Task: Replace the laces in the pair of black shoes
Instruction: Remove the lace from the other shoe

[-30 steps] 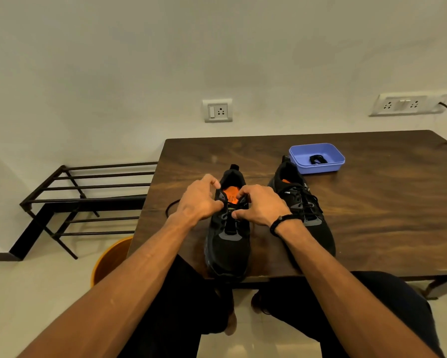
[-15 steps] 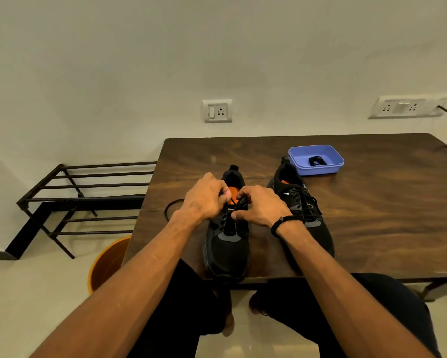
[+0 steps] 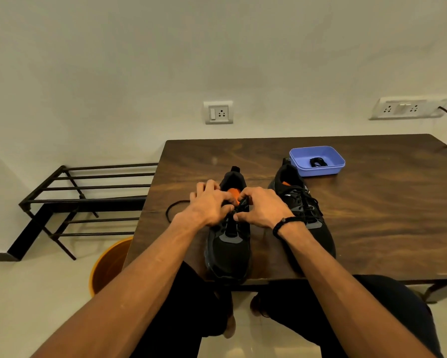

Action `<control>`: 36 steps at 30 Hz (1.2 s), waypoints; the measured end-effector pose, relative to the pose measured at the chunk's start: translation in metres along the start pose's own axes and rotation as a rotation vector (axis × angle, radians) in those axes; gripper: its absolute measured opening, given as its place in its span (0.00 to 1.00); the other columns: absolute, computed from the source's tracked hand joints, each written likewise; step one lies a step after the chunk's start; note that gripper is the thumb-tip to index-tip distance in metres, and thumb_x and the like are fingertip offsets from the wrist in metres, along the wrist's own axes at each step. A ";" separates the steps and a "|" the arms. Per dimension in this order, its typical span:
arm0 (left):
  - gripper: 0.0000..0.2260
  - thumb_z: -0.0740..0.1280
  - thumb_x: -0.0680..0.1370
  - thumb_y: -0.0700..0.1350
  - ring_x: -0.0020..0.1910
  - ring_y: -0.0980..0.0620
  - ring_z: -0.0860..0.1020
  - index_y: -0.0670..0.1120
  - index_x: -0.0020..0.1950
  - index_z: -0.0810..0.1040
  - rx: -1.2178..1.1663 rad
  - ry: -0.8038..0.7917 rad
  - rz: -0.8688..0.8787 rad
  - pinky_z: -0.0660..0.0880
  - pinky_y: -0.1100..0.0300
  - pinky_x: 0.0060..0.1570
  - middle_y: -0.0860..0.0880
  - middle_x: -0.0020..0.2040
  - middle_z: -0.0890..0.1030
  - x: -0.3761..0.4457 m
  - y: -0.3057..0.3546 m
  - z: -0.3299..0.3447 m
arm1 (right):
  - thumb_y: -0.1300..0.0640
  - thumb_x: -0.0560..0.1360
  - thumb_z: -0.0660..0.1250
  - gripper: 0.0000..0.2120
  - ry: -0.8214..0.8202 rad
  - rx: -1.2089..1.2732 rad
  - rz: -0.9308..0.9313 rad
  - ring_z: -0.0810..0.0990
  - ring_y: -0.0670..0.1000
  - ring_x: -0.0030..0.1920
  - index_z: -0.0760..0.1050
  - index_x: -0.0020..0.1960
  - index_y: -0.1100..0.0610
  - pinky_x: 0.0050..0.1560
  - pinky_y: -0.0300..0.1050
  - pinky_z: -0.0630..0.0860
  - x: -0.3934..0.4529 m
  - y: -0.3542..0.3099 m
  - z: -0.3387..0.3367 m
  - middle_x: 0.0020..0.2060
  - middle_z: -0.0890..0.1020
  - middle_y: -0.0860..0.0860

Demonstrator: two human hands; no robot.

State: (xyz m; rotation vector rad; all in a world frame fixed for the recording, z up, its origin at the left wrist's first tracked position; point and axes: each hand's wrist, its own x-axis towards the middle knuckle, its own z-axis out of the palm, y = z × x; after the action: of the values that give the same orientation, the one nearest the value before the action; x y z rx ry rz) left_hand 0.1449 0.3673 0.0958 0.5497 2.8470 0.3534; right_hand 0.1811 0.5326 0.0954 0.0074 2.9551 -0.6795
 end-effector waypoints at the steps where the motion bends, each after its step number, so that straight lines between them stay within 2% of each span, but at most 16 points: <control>1: 0.12 0.65 0.82 0.57 0.69 0.42 0.62 0.64 0.65 0.78 0.041 -0.008 -0.010 0.63 0.43 0.69 0.47 0.67 0.66 0.002 0.002 0.001 | 0.42 0.69 0.79 0.21 -0.001 -0.002 -0.001 0.80 0.55 0.58 0.78 0.58 0.46 0.57 0.56 0.80 0.000 0.000 0.000 0.57 0.83 0.50; 5: 0.09 0.67 0.81 0.57 0.66 0.45 0.63 0.61 0.60 0.82 0.108 0.131 0.015 0.64 0.44 0.67 0.48 0.65 0.67 0.004 0.009 0.000 | 0.41 0.68 0.79 0.22 -0.011 0.009 0.003 0.81 0.55 0.59 0.78 0.58 0.47 0.58 0.58 0.80 0.001 0.003 0.000 0.56 0.83 0.51; 9: 0.05 0.68 0.81 0.53 0.60 0.50 0.66 0.60 0.51 0.84 -0.180 0.349 -0.098 0.70 0.46 0.61 0.51 0.58 0.71 0.009 0.000 -0.005 | 0.41 0.69 0.80 0.23 -0.021 0.005 0.003 0.81 0.55 0.58 0.79 0.59 0.48 0.58 0.58 0.80 0.002 0.004 -0.002 0.55 0.83 0.50; 12: 0.07 0.68 0.80 0.51 0.56 0.47 0.77 0.62 0.45 0.82 -0.399 0.550 -0.254 0.79 0.43 0.56 0.50 0.53 0.81 0.014 -0.011 -0.011 | 0.41 0.68 0.80 0.24 -0.030 0.017 0.017 0.80 0.54 0.60 0.78 0.60 0.46 0.60 0.58 0.79 0.003 0.006 -0.004 0.58 0.82 0.50; 14: 0.06 0.64 0.81 0.53 0.57 0.46 0.79 0.59 0.47 0.81 -0.485 0.707 -0.372 0.78 0.40 0.58 0.49 0.54 0.81 0.012 -0.018 -0.017 | 0.41 0.68 0.80 0.24 -0.030 0.026 0.018 0.80 0.54 0.61 0.78 0.60 0.46 0.60 0.58 0.79 0.004 0.007 -0.003 0.59 0.82 0.50; 16: 0.08 0.63 0.81 0.53 0.62 0.46 0.75 0.54 0.53 0.81 -0.446 0.850 -0.438 0.69 0.42 0.65 0.47 0.58 0.77 0.004 -0.021 -0.019 | 0.42 0.68 0.80 0.23 -0.031 0.031 0.014 0.80 0.54 0.60 0.78 0.59 0.46 0.60 0.58 0.79 0.004 0.007 -0.002 0.58 0.82 0.50; 18: 0.09 0.64 0.82 0.50 0.65 0.46 0.71 0.52 0.59 0.80 -0.371 0.914 -0.449 0.64 0.43 0.67 0.46 0.62 0.73 -0.004 -0.020 -0.019 | 0.42 0.68 0.81 0.23 -0.032 0.027 0.012 0.80 0.54 0.59 0.78 0.59 0.46 0.59 0.57 0.80 0.004 0.005 -0.003 0.58 0.82 0.50; 20: 0.12 0.66 0.82 0.50 0.67 0.45 0.69 0.54 0.66 0.76 -0.355 0.867 -0.353 0.65 0.43 0.68 0.46 0.66 0.71 -0.007 -0.017 -0.021 | 0.43 0.68 0.81 0.23 -0.026 0.022 0.010 0.80 0.54 0.58 0.78 0.58 0.47 0.59 0.57 0.80 0.005 0.004 -0.003 0.58 0.82 0.50; 21: 0.15 0.66 0.81 0.51 0.69 0.45 0.68 0.56 0.68 0.75 -0.325 0.795 -0.269 0.67 0.42 0.68 0.46 0.67 0.70 -0.006 -0.017 -0.019 | 0.43 0.68 0.81 0.22 -0.025 0.021 0.009 0.81 0.54 0.57 0.79 0.58 0.47 0.58 0.57 0.80 0.005 0.004 -0.002 0.57 0.83 0.49; 25: 0.12 0.66 0.81 0.54 0.72 0.46 0.62 0.62 0.65 0.80 -0.077 0.324 0.076 0.65 0.43 0.71 0.48 0.71 0.68 0.001 -0.003 -0.006 | 0.41 0.67 0.80 0.21 -0.011 0.011 0.004 0.82 0.54 0.54 0.79 0.55 0.47 0.55 0.57 0.81 0.005 0.005 0.000 0.52 0.84 0.49; 28: 0.15 0.64 0.83 0.53 0.73 0.43 0.59 0.57 0.69 0.78 0.073 0.118 0.091 0.60 0.42 0.73 0.46 0.73 0.64 0.006 0.011 0.011 | 0.41 0.66 0.80 0.21 -0.011 0.005 0.001 0.82 0.54 0.53 0.78 0.54 0.47 0.54 0.57 0.81 0.006 0.007 0.001 0.50 0.84 0.49; 31: 0.16 0.68 0.80 0.55 0.68 0.41 0.61 0.49 0.65 0.79 0.182 0.104 0.047 0.63 0.43 0.70 0.44 0.69 0.64 0.010 0.020 0.016 | 0.41 0.65 0.80 0.21 -0.018 0.010 0.007 0.82 0.54 0.54 0.78 0.53 0.45 0.54 0.57 0.81 0.006 0.009 0.001 0.51 0.84 0.49; 33: 0.18 0.72 0.77 0.56 0.67 0.40 0.62 0.49 0.63 0.79 0.238 0.144 0.059 0.65 0.44 0.68 0.44 0.68 0.63 0.009 0.023 0.017 | 0.41 0.64 0.80 0.21 -0.022 0.019 0.005 0.82 0.54 0.54 0.78 0.53 0.45 0.55 0.57 0.81 0.008 0.010 0.002 0.51 0.84 0.48; 36: 0.16 0.71 0.78 0.55 0.66 0.42 0.63 0.49 0.62 0.80 0.164 0.226 0.021 0.68 0.44 0.67 0.44 0.67 0.64 0.006 0.025 0.015 | 0.41 0.64 0.80 0.21 -0.019 0.044 0.009 0.82 0.54 0.54 0.78 0.52 0.45 0.55 0.57 0.81 0.008 0.011 0.002 0.51 0.84 0.49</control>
State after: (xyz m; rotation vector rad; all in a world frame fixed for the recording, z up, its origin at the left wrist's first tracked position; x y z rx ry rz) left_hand 0.1514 0.3945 0.0878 0.6055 3.1107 0.1969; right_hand 0.1736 0.5419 0.0878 0.0177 2.9192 -0.7392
